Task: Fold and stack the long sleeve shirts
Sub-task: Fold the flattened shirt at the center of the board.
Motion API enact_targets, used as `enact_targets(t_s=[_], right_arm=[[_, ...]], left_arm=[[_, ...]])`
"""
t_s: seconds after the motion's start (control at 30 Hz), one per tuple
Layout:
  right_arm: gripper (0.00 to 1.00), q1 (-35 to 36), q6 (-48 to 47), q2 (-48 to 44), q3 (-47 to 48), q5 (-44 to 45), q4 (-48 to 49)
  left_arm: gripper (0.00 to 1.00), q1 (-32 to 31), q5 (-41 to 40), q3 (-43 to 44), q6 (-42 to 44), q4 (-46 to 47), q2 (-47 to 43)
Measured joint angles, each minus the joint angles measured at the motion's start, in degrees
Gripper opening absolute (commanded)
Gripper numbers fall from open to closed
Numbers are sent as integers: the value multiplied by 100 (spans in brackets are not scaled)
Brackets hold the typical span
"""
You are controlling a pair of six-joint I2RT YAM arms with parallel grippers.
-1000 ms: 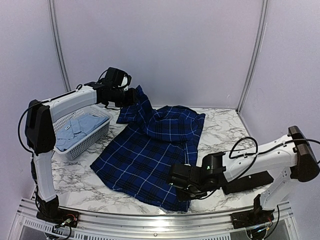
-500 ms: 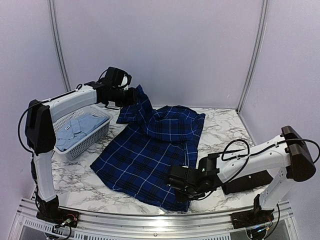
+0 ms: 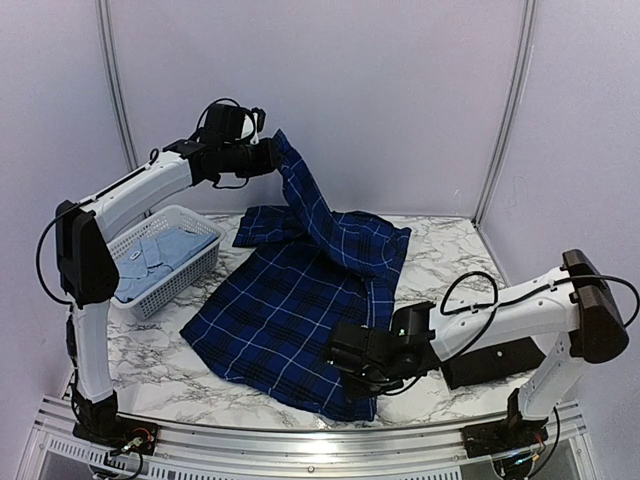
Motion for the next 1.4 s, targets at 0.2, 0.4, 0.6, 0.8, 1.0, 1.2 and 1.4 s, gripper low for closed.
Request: enact_targets(t_s=[0.2,0.4,0.6,0.8,1.0,1.2,1.4], right_arm=[[0,-195,-363,81,640,-70,85],[0,-535,-763,402,1147,-365,487],[0,-828,-1051,831,1543,-791,1139],[0,-984,-1241,1381,1982,-1082,1517],[0,-988,-1327,1696,2295,-1233,1733],[0,-1025,-1322,1853,2304,-1281,1965],[4,-1047,-1316,1961,2258,-1462,2177]], left_arm=[[4,0,105,774,179,227,358],[5,0,234,1128,278,507,542],[5,0,339,1128,321,828,542],[5,13,400,1128,321,986,544],[5,57,459,1128,317,1078,544],[7,105,509,1132,223,1338,544],[7,118,551,1211,201,1429,555]])
